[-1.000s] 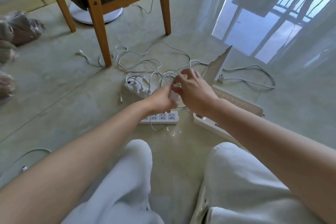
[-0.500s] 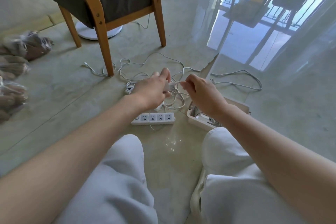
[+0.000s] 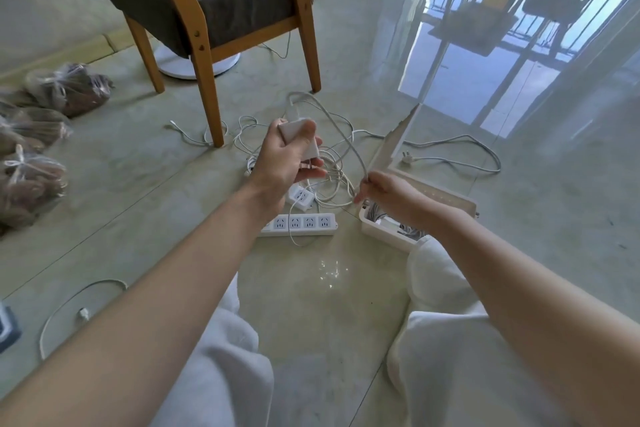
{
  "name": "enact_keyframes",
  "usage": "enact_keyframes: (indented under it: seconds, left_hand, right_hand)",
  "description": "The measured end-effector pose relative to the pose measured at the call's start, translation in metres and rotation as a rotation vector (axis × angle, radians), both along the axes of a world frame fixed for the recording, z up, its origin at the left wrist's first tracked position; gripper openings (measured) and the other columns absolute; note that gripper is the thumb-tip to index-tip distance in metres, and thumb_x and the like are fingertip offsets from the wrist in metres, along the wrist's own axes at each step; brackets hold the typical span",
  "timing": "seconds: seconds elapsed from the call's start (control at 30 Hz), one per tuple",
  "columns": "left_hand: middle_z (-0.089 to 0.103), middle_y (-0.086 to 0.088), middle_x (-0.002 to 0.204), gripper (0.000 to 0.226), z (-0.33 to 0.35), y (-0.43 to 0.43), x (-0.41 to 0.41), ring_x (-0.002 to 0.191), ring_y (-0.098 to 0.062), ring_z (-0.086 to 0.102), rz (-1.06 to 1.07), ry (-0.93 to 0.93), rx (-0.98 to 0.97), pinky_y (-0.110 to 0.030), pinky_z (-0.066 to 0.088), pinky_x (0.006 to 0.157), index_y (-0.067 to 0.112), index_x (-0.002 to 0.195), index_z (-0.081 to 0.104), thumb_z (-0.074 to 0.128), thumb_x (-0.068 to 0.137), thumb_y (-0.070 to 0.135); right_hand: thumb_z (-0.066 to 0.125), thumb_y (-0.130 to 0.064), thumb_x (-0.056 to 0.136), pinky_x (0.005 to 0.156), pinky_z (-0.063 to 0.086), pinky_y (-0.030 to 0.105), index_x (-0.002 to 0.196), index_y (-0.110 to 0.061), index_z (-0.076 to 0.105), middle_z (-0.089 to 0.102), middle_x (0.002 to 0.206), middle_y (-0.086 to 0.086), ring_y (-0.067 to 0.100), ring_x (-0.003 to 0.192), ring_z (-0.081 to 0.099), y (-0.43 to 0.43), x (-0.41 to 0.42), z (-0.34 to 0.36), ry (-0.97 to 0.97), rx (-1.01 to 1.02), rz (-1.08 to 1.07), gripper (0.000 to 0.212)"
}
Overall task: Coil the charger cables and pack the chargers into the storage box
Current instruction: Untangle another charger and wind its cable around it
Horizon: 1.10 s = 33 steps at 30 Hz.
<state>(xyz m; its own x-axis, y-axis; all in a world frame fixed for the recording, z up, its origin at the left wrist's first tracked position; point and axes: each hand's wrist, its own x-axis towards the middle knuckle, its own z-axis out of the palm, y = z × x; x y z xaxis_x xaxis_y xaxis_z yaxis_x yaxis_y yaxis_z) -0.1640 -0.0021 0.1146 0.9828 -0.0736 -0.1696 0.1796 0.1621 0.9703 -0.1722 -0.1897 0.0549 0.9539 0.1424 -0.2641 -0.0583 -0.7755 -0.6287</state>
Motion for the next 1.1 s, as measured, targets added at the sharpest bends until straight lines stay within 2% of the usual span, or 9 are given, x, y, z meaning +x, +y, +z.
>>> enact_keyframes:
  seconds: [0.13,0.3,0.43,0.6,0.73,0.8,0.93,1.0,1.1]
  left_hand:
    - [0.058,-0.003,0.084,0.027,-0.008,0.002,0.005,0.056,-0.012,0.055,0.141,0.130,-0.106,-0.023,0.051,0.048,0.010,0.106,0.046,0.053,0.094,0.033]
    - [0.058,-0.011,0.090,0.021,-0.021,0.017,0.018,0.052,-0.014,0.051,0.262,0.049,0.242,-0.025,0.048,0.046,0.015,0.098,0.045,0.057,0.094,0.032]
    - [0.057,-0.008,0.091,0.014,-0.017,0.017,0.016,0.072,-0.021,0.061,0.184,0.232,0.063,-0.040,0.056,0.071,0.020,0.097,0.047,0.054,0.095,0.032]
    - [0.055,-0.016,0.100,0.017,-0.006,0.006,0.006,0.095,-0.039,0.060,0.046,0.424,-0.353,-0.054,0.051,0.084,0.015,0.105,0.047,0.047,0.098,0.030]
    - [0.051,-0.009,0.082,0.017,-0.011,0.006,0.004,0.067,-0.021,0.057,0.004,0.376,-0.069,-0.034,0.051,0.069,0.013,0.094,0.051,0.049,0.096,0.030]
    - [0.051,-0.008,0.082,0.017,-0.016,0.008,0.000,0.064,-0.018,0.054,-0.158,0.375,0.175,-0.030,0.048,0.063,0.014,0.092,0.052,0.050,0.094,0.031]
    - [0.058,-0.004,0.074,0.016,-0.013,0.009,-0.013,0.058,-0.014,0.057,-0.597,0.377,0.357,-0.027,0.050,0.060,0.012,0.096,0.055,0.052,0.094,0.027]
    - [0.056,-0.002,0.074,0.012,-0.009,0.007,-0.017,0.060,-0.011,0.057,-0.699,0.327,0.353,-0.025,0.049,0.062,0.014,0.096,0.056,0.052,0.094,0.026]
    - [0.056,0.001,0.084,0.016,-0.011,0.006,-0.013,0.072,-0.008,0.056,-0.577,0.159,0.278,-0.022,0.047,0.071,0.019,0.098,0.058,0.051,0.095,0.033]
  right_hand:
    - [0.039,-0.011,0.096,0.061,0.042,0.019,0.068,-0.018,0.053,0.067,0.072,0.000,0.001,0.052,0.052,0.006,0.000,-0.006,0.101,0.079,0.000,0.032]
    - [0.041,-0.023,0.097,0.055,0.034,0.022,0.085,-0.021,0.067,0.048,0.054,-0.011,0.007,0.053,0.043,0.015,-0.004,0.021,-0.355,0.069,-0.266,0.029]
    - [0.046,-0.030,0.096,0.047,0.033,0.012,0.082,-0.022,0.070,0.045,0.048,-0.009,0.007,0.042,0.036,0.027,-0.033,0.036,-0.311,0.097,-0.032,0.029]
    - [0.042,-0.031,0.097,0.054,0.041,0.020,0.086,-0.016,0.061,0.058,0.061,-0.005,0.002,0.049,0.050,0.040,-0.048,0.013,-0.063,-0.212,0.353,0.027]
    - [0.045,-0.022,0.095,0.078,0.043,0.033,0.116,-0.009,0.046,0.060,0.110,0.010,0.027,0.099,0.058,0.030,-0.039,-0.011,0.115,-0.351,0.253,0.024]
    - [0.054,-0.023,0.092,0.085,0.043,0.031,0.134,-0.004,0.026,0.051,0.126,0.014,0.028,0.110,0.053,0.026,-0.032,-0.016,0.183,-0.229,0.127,0.054]
    - [0.067,-0.015,0.083,0.106,0.028,0.022,0.143,-0.004,0.014,0.035,0.145,0.012,0.021,0.132,0.038,0.032,-0.023,-0.007,-0.101,0.111,-0.046,0.081]
    - [0.070,-0.009,0.079,0.097,0.030,0.014,0.141,-0.007,0.024,0.045,0.137,0.010,0.019,0.123,0.046,0.037,-0.019,-0.004,-0.180,0.208,-0.030,0.077]
    - [0.069,-0.013,0.079,0.087,0.047,0.029,0.113,-0.012,0.051,0.064,0.100,0.012,0.024,0.092,0.062,0.042,-0.016,0.001,-0.038,0.494,-0.065,0.038]
